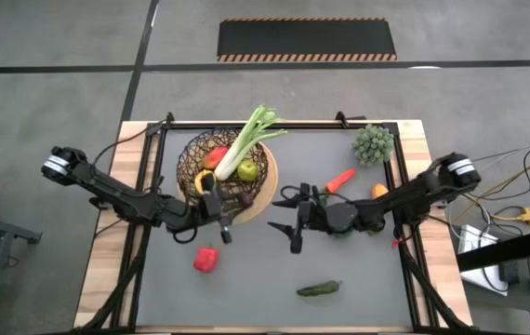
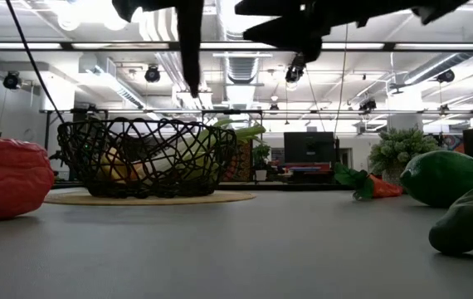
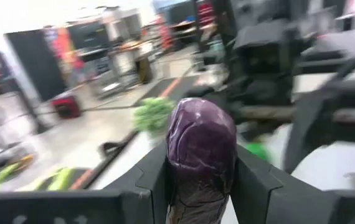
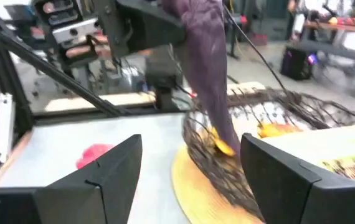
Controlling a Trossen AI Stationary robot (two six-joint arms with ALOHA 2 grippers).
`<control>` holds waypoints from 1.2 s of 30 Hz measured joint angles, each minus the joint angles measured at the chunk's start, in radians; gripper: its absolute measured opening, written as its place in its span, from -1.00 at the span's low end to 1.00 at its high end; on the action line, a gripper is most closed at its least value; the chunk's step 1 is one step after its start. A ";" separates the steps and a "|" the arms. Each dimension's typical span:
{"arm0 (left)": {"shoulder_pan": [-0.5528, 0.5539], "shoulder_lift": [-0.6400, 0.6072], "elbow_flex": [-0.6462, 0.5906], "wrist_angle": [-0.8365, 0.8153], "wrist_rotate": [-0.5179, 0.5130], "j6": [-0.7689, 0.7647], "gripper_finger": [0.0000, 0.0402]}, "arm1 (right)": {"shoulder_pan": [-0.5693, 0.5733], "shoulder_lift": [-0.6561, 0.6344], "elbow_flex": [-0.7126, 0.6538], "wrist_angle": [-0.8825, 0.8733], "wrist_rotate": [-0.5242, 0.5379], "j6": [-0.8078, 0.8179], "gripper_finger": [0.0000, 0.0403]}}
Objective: Build produce basket
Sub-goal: Put the violet eggplant into the black wire basket
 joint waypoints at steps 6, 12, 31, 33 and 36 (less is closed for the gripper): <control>0.046 -0.069 -0.004 -0.078 -0.250 -0.002 -0.47 | 0.000 -0.107 0.000 -0.187 0.033 0.060 0.18; 0.135 -0.114 -0.048 -0.089 -0.447 -0.087 -0.47 | 0.000 -0.110 -0.007 -0.204 0.033 0.067 0.14; 0.377 -0.177 -0.361 -0.090 -0.563 -0.624 -0.47 | 0.000 -0.032 -0.008 -0.202 0.050 0.126 0.12; 0.386 -0.177 -0.371 -0.091 -0.563 -0.637 -0.47 | 0.000 -0.032 -0.008 -0.202 0.050 0.126 0.12; 0.401 -0.177 -0.381 -0.091 -0.564 -0.638 -0.47 | 0.000 -0.032 -0.008 -0.202 0.049 0.127 0.12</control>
